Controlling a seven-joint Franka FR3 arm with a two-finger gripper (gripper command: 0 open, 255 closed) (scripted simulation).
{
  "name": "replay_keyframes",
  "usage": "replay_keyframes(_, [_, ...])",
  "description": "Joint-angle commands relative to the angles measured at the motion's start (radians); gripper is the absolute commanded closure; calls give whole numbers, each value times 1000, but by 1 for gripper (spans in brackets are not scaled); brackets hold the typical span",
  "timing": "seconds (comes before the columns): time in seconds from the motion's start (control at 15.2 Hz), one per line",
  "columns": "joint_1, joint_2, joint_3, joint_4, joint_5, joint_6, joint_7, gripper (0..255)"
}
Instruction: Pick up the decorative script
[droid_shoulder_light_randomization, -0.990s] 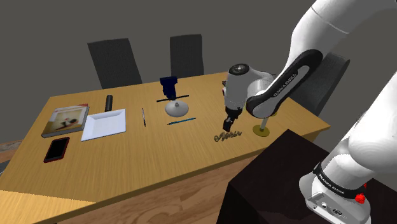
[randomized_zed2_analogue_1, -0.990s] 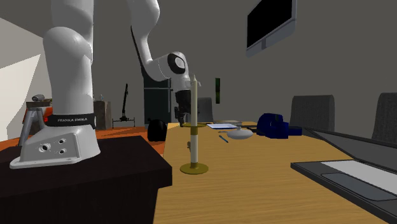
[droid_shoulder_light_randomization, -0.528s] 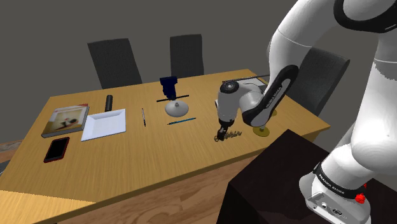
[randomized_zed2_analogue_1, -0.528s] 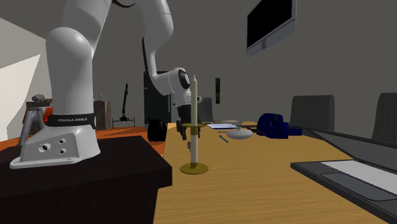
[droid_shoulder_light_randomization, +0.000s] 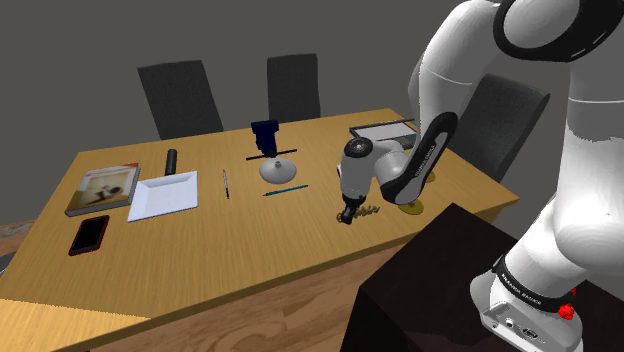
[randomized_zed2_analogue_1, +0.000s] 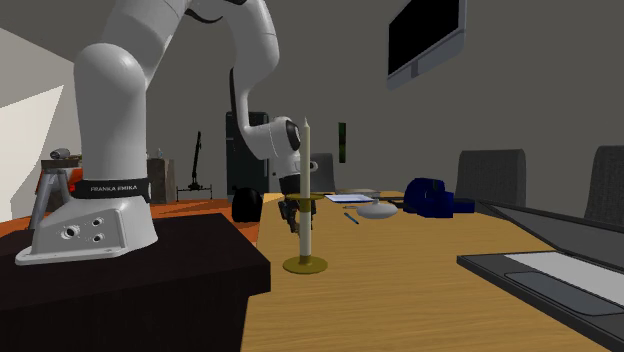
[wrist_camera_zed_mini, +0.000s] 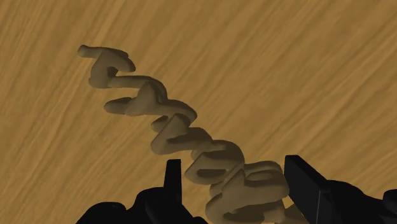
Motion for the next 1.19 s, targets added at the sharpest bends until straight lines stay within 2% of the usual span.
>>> replay_keyframes(0.0, [1, 3, -1, 1, -2, 1, 3, 255])
replay_keyframes(0.46, [0, 0, 0, -1, 0, 0, 0, 255])
replay_keyframes(1.12, [-66, -165, 92, -68, 177, -86, -172, 255])
